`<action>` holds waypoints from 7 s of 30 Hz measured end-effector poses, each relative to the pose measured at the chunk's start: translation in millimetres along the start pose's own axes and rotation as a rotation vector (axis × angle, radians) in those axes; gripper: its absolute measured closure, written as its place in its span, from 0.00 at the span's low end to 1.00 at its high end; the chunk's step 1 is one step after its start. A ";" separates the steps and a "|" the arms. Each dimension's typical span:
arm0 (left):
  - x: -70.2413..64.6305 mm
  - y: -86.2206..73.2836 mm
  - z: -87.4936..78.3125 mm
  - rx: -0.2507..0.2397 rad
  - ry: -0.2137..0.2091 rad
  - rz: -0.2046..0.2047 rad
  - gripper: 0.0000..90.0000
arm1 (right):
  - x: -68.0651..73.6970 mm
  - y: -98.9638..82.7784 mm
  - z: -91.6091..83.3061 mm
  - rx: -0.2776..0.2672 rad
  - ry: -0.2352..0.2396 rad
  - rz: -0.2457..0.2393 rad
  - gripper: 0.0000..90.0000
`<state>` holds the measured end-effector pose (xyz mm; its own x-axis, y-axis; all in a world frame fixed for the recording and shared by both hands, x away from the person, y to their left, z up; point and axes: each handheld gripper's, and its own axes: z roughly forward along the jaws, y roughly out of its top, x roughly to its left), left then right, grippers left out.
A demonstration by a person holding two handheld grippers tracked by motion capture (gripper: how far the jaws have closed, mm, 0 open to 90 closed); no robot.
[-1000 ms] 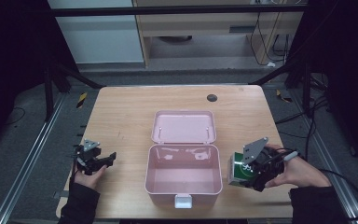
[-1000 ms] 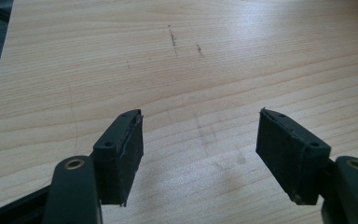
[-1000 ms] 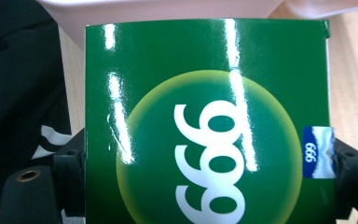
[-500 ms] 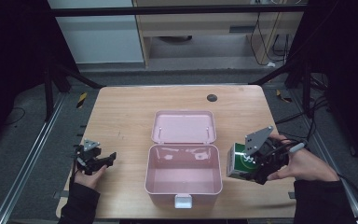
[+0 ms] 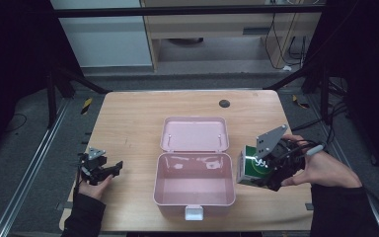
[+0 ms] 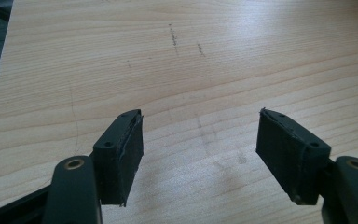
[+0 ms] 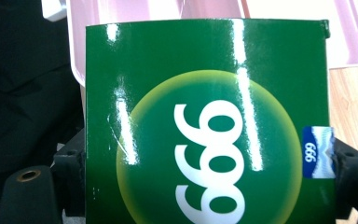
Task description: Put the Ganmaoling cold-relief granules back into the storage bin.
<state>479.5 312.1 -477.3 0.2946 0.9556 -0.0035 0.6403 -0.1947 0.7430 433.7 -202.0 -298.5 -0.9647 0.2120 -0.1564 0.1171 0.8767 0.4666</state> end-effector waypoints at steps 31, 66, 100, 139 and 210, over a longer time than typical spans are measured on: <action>0.6 0.1 0.0 -0.002 0.001 -0.001 0.34 | -1.2 56.3 16.1 -0.033 0.025 -0.045 0.18; 1.4 0.2 -0.5 -0.005 -0.001 -0.002 0.34 | -0.3 84.6 53.4 -0.001 0.053 -0.092 0.18; 2.4 0.1 -1.2 -0.007 0.002 -0.003 0.34 | 4.8 72.1 93.0 0.035 0.105 -0.108 0.18; 2.2 -0.1 -0.7 -0.003 0.003 0.001 0.34 | 8.2 55.6 136.6 0.117 0.136 -0.119 0.16; 0.8 0.2 -1.6 0.002 -0.010 0.007 0.43 | -17.2 -68.4 66.3 -0.468 -0.536 0.643 0.05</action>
<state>478.8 313.2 -476.1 0.3062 0.9519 -0.0051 0.6396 -0.2018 0.7417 457.9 -237.0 -385.4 -0.4990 0.8636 -0.0725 0.3684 0.2871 0.8843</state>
